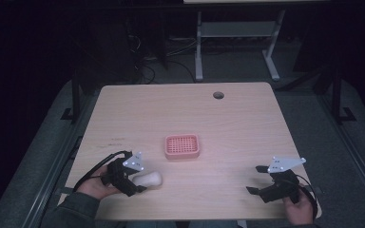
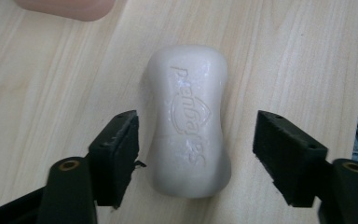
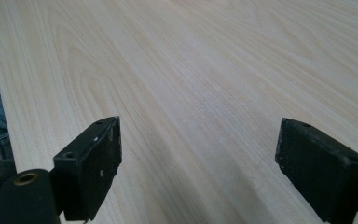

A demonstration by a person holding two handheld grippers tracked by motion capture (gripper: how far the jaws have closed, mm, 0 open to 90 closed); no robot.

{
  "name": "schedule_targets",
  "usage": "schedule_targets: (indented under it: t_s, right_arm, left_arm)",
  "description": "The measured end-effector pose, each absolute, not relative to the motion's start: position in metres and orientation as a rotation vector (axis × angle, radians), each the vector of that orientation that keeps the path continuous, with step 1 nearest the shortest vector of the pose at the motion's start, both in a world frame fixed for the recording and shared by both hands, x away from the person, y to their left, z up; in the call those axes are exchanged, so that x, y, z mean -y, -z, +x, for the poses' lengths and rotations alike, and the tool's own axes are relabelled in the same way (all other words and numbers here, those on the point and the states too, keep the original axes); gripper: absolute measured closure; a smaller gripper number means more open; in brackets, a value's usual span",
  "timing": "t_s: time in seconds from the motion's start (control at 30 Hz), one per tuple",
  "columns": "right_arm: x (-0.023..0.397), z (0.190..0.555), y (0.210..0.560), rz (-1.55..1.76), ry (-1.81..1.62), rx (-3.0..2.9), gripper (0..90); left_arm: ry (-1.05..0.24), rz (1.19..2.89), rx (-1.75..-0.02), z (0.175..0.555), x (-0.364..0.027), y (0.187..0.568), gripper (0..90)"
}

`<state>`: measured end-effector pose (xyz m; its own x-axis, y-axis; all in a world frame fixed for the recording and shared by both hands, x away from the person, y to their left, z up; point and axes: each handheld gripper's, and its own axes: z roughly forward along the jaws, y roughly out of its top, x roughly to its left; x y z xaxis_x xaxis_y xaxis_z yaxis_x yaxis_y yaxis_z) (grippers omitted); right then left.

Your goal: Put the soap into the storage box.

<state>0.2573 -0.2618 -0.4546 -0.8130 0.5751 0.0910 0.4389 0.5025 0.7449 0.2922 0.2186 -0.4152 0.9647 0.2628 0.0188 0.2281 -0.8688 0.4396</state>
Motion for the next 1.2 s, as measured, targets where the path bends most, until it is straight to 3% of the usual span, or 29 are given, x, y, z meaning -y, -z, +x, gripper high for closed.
schedule_targets:
  t_s: [0.2, 0.63, 1.2]
  right_arm:
    - [0.262, 0.257, 0.454, 0.875, -1.204, -2.571, 14.1]
    - [0.262, 0.257, 0.454, 0.878, -1.205, -2.574, 14.2]
    - [0.263, 0.257, 0.453, 0.872, -1.21, -2.565, 14.2]
  left_arm:
    - [-0.046, 2.677, -0.363, 0.301, -0.215, 0.421, 39.6]
    - [0.023, 2.743, -0.349, 0.31, -0.203, 0.435, 46.8]
    - [0.042, 2.778, -0.338, 0.314, -0.196, 0.438, 48.9]
